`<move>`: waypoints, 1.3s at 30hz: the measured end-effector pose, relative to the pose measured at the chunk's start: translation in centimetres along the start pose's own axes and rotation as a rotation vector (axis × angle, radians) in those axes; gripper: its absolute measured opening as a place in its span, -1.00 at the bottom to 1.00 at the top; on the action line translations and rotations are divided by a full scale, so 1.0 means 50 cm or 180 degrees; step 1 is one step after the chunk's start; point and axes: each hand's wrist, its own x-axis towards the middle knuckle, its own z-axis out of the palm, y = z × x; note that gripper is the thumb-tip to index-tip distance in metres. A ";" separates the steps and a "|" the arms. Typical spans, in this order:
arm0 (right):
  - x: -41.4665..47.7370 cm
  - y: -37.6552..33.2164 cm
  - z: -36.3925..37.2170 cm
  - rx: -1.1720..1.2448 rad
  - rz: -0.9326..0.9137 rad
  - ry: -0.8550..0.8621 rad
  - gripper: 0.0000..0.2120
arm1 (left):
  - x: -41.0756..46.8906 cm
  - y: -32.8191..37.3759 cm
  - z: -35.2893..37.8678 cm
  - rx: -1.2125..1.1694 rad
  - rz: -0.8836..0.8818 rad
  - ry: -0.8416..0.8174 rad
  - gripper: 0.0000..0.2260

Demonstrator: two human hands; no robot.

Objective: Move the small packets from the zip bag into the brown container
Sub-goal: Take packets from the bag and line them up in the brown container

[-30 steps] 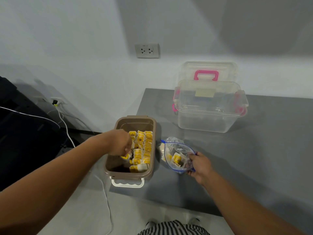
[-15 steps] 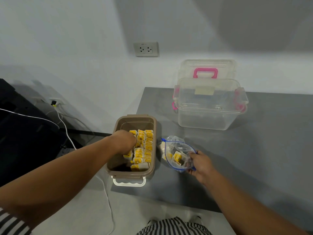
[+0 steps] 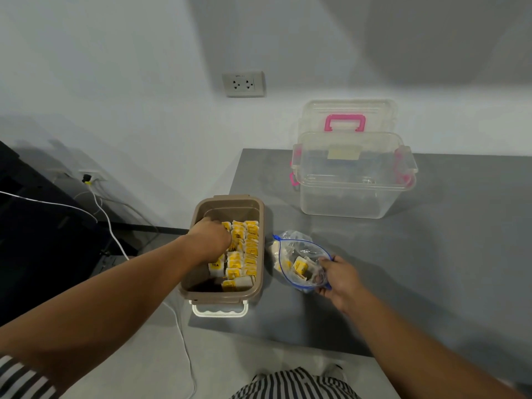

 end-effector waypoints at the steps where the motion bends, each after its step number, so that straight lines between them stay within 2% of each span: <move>1: 0.000 0.001 0.000 0.0001 0.0000 0.0009 -0.87 | 0.000 0.001 0.000 -0.0016 0.0005 -0.0008 -0.91; 19: 0.001 -0.002 -0.002 -0.0032 0.0045 -0.0014 -0.89 | -0.007 0.004 -0.005 0.0161 -0.0173 0.0095 -0.86; 25: 0.005 -0.004 -0.004 -0.0040 0.0050 -0.0061 -0.90 | -0.018 0.002 -0.022 0.0008 -0.0191 0.0062 -0.88; 29: 0.007 -0.007 -0.005 -0.0058 0.0088 -0.0102 -0.90 | -0.034 -0.021 -0.064 -0.0567 -0.0435 0.0226 -0.91; 33: 0.008 -0.008 -0.009 -0.0103 0.0031 -0.0132 -0.89 | -0.057 -0.031 -0.122 -0.1723 -0.0491 0.0810 -0.83; 36: 0.013 -0.002 -0.010 -0.0168 -0.0055 -0.0103 -0.87 | -0.079 0.007 -0.176 -0.2558 -0.0331 0.1315 -0.90; 39: 0.014 0.002 -0.013 -0.0248 -0.0099 -0.0035 -0.87 | -0.075 0.075 -0.214 -0.3099 -0.0027 0.1392 -0.93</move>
